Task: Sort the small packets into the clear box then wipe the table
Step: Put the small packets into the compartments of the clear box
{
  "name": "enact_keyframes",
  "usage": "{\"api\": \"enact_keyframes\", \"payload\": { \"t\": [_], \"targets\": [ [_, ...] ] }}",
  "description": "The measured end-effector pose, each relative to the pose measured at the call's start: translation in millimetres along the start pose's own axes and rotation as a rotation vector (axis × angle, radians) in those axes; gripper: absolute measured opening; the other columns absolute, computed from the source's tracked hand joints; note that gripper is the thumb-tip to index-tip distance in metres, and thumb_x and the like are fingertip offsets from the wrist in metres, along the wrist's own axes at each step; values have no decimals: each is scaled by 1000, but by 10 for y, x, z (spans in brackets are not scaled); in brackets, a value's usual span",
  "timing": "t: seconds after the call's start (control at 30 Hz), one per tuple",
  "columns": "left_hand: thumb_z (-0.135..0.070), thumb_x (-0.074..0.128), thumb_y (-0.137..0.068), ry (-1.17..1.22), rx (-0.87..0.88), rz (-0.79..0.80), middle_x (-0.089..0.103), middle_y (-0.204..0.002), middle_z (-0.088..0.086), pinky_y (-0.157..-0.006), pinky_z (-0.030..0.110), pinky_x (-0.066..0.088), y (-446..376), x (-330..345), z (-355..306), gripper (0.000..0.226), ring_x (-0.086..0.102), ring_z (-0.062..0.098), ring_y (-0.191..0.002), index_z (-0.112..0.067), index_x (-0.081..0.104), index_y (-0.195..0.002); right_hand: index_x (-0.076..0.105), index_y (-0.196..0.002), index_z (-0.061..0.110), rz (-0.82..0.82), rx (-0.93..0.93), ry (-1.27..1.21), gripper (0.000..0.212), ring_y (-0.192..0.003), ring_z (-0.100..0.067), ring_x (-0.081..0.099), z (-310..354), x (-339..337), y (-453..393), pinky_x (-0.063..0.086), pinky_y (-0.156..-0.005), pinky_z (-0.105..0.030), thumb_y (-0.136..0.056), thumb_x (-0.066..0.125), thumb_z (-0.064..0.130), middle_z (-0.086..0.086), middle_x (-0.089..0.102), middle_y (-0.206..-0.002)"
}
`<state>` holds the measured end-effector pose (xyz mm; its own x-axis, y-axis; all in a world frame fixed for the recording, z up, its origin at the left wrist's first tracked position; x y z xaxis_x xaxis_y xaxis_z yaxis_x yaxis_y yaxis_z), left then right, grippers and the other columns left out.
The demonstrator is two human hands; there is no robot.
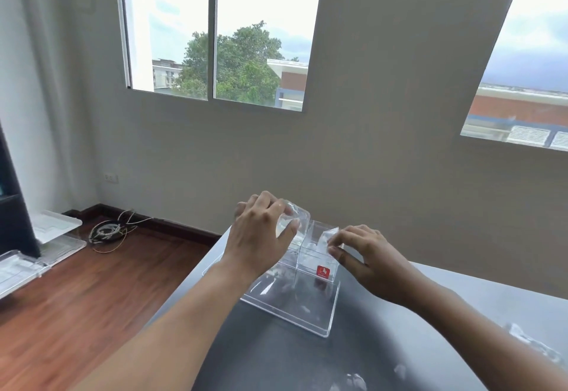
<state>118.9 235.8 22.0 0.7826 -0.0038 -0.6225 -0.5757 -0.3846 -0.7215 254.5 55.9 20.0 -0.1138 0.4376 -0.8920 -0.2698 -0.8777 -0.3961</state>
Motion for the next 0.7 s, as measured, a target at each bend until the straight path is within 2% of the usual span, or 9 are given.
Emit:
{"api": "enact_keyframes", "payload": {
  "t": [0.13, 0.23, 0.3, 0.4, 0.47, 0.57, 0.63, 0.7],
  "targets": [
    [-45, 48, -102, 41, -25, 195, 59, -134, -11, -105, 33, 31, 36, 125, 67, 33, 57, 13, -123, -34, 63, -129, 67, -109, 41, 42, 15, 32, 44, -132, 2, 41, -19, 30, 28, 25, -112, -26, -94, 39, 72, 33, 59, -114],
    [-44, 44, -102, 47, -39, 286, 54, -145, -11, -111, 34, 29, 49, 177, 95, 39, 51, 14, -133, -32, 59, -136, 71, -106, 38, 84, -7, 66, 53, -136, 8, 32, 24, 26, 10, 13, -116, -22, -91, 37, 77, 31, 59, -115],
    [-44, 40, -100, 10, -19, 330, 51, -147, -11, -112, 34, 26, 33, 191, 104, 43, 47, 13, -136, -30, 59, -136, 73, -106, 35, 154, -8, 75, 61, -134, 8, 35, 56, 58, -15, 8, -116, -20, -88, 34, 79, 26, 61, -117],
    [-36, 37, -100, -26, -6, 393, 41, -159, -10, -114, 34, 19, 20, 212, 102, 41, 38, 13, -143, -29, 57, -136, 73, -102, 31, 195, -39, 123, 68, -125, -2, 47, 82, 147, -62, 16, -112, -21, -90, 28, 79, 14, 68, -106],
    [-31, 37, -101, -42, 23, 406, 37, -163, -11, -114, 32, 14, 10, 218, 78, 38, 35, 10, -146, -30, 54, -135, 72, -97, 32, 186, -56, 150, 70, -116, -4, 51, 79, 190, -89, 20, -112, -25, -91, 21, 79, 13, 67, -97],
    [-28, 35, -101, -63, 55, 421, 50, -152, -12, -113, 33, 16, -14, 209, 57, 37, 41, 9, -139, -31, 50, -135, 71, -92, 34, 173, -65, 150, 73, -109, -4, 52, 78, 202, -109, 21, -111, -26, -91, 15, 80, 13, 65, -92],
    [-31, 31, -99, -82, 86, 421, 50, -149, -11, -114, 35, 20, -19, 185, 54, 45, 42, 13, -137, -34, 46, -142, 71, -91, 35, 160, -74, 139, 71, -108, -4, 52, 74, 205, -101, 21, -110, -25, -91, 16, 80, 14, 65, -92],
    [-34, 27, -96, -94, 123, 436, 39, -157, -8, -118, 38, 19, -18, 160, 43, 56, 37, 16, -142, -42, 35, -150, 72, -91, 35, 151, -84, 140, 70, -109, -4, 53, 70, 213, -96, 20, -109, -23, -92, 18, 79, 15, 66, -93]
  ]
}}
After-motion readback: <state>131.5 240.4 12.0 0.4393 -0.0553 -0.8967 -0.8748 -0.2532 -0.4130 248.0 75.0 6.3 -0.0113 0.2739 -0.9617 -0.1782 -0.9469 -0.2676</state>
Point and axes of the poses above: each hand's wrist, its own y-axis away from the middle knuckle, its own x-axis out of the palm, z = x × y, the point moved 4 cm from there along -y, towards the middle knuckle
